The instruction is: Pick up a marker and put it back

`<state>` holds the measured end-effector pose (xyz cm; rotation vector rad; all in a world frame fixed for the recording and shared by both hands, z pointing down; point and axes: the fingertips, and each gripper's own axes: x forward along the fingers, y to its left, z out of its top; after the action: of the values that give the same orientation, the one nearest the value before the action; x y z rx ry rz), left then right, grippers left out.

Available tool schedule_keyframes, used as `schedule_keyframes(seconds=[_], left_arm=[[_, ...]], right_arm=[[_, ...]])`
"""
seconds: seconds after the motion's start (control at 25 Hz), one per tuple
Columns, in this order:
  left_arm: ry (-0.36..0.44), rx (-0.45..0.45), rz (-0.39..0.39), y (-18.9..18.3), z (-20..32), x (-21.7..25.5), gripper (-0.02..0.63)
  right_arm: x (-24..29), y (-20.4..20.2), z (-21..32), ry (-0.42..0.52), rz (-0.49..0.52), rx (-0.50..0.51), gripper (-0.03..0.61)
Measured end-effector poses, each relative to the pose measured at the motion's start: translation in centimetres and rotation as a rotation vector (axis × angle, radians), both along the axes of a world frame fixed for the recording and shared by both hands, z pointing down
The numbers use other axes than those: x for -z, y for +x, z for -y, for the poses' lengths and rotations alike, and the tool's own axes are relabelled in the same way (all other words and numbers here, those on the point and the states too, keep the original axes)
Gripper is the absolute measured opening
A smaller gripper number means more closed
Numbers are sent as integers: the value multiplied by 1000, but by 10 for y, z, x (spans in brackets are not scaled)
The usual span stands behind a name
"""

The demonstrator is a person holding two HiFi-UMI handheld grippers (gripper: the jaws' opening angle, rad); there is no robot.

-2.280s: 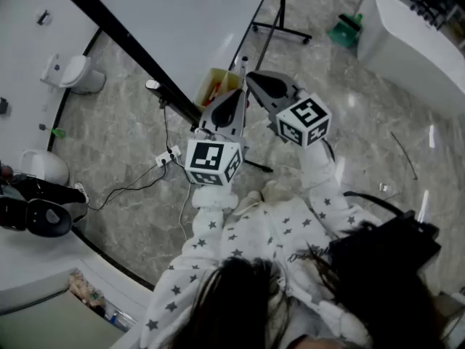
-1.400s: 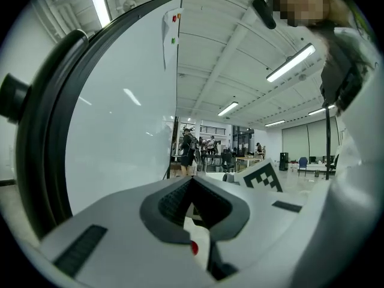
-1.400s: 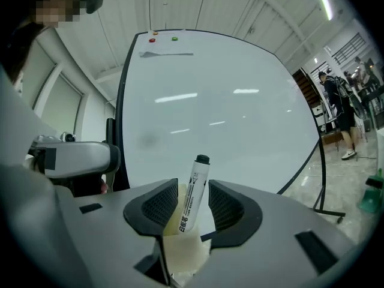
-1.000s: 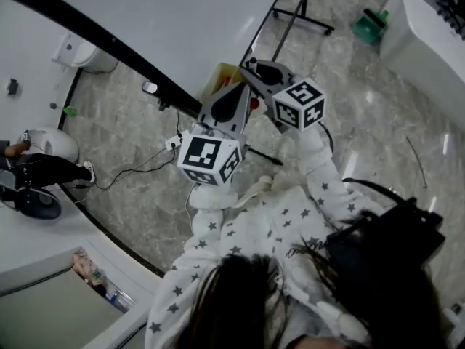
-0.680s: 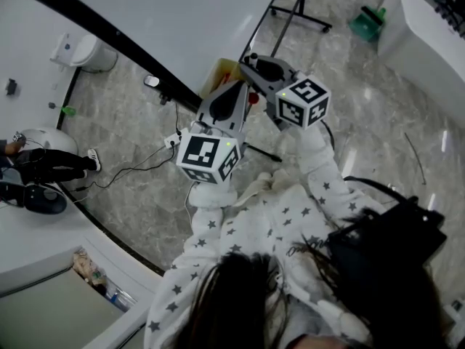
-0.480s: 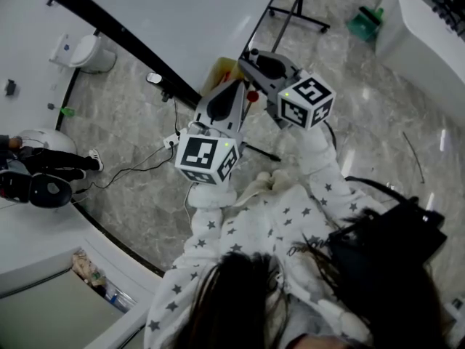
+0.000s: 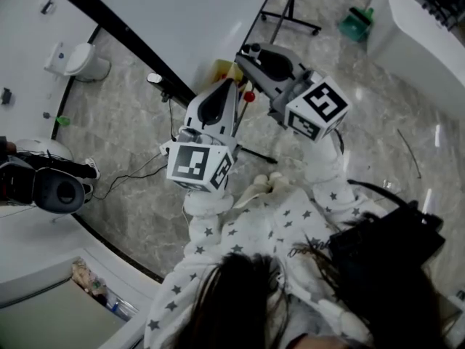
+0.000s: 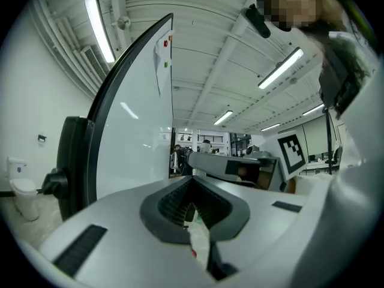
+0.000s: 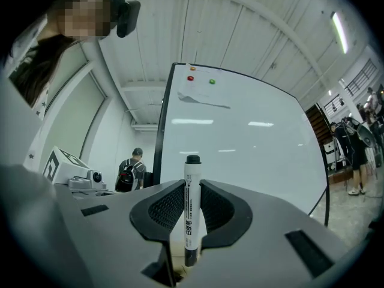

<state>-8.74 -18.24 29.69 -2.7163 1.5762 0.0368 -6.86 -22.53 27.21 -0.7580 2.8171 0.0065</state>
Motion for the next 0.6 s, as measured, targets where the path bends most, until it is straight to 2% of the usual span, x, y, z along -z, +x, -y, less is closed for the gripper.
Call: schedule_keyframes(seconds=[0.32, 0.6], left_arm=[[48, -25, -7, 6, -5, 11, 0], [51, -62, 17, 17, -5, 24, 0]], right_arm=[[18, 12, -24, 61, -2, -19, 75], [33, 18, -26, 67, -4, -25, 75]])
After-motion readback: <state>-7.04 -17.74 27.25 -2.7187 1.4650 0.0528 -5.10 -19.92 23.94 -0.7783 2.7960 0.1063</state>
